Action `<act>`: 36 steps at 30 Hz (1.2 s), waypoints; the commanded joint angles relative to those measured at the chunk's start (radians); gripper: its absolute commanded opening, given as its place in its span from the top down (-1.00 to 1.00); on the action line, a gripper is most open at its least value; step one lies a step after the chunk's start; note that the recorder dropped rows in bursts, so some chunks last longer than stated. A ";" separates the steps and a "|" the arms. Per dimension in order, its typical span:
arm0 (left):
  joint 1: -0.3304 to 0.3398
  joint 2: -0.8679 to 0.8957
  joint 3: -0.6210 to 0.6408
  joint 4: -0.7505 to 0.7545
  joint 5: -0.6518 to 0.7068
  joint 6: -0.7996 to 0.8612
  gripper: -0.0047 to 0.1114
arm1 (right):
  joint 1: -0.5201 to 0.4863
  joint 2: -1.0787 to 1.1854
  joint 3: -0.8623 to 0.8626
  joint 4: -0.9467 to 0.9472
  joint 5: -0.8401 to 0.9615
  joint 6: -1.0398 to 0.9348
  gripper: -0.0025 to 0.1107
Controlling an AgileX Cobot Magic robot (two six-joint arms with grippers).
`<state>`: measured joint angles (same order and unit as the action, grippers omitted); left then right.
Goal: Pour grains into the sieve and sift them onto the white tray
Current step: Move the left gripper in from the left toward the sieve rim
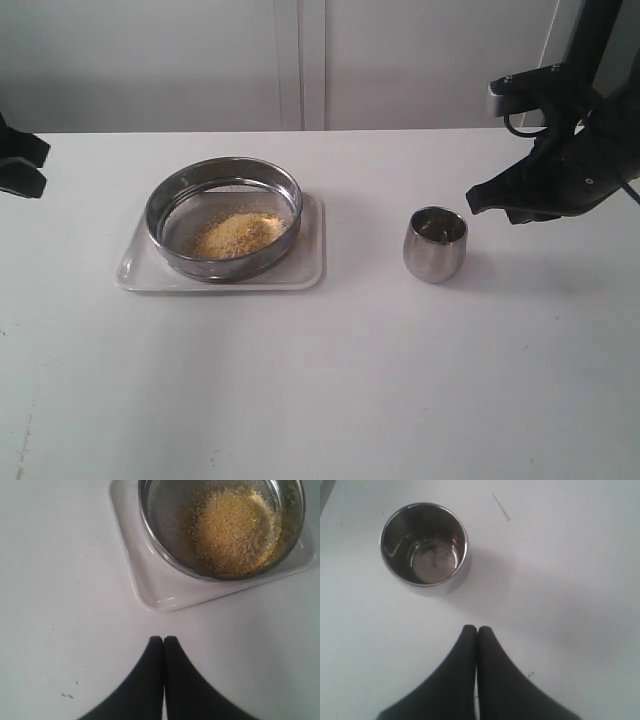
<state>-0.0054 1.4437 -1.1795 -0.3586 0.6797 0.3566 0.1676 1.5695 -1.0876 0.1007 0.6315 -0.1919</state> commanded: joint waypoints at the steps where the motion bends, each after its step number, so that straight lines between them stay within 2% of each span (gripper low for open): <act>1: -0.054 0.126 -0.111 0.038 0.002 -0.012 0.92 | -0.008 -0.003 -0.005 -0.001 -0.009 0.005 0.96; 4: -0.088 0.212 -0.190 0.080 0.003 -0.046 0.92 | -0.008 -0.003 -0.005 -0.001 -0.009 0.005 0.96; 9: -0.148 0.348 -0.353 0.297 0.035 -0.207 0.92 | -0.008 -0.003 -0.005 -0.001 -0.009 0.010 0.96; 21: -0.167 0.602 -0.679 0.315 0.112 -0.284 0.91 | -0.008 -0.003 -0.005 -0.001 -0.009 0.010 0.96; 24: -0.176 0.648 -0.736 0.315 0.097 -0.284 0.69 | -0.008 -0.003 -0.005 -0.001 -0.009 0.010 0.96; 28: -0.185 0.703 -0.793 0.294 0.076 -0.284 0.19 | -0.008 -0.003 -0.005 -0.001 -0.009 0.009 0.96; 31: -0.189 0.738 -0.813 0.294 0.061 -0.282 -0.10 | -0.008 -0.003 -0.005 -0.001 -0.009 0.009 0.96; 33: -0.189 0.759 -0.818 0.294 0.061 -0.282 -0.12 | -0.008 -0.003 -0.005 -0.001 -0.009 0.009 0.96; 36: -0.195 0.785 -0.824 0.294 0.068 -0.282 -0.06 | -0.008 -0.003 -0.005 -0.001 -0.009 0.009 0.96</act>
<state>-0.1902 2.2135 -1.9934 -0.0555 0.7341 0.0842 0.1676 1.5695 -1.0876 0.1007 0.6315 -0.1860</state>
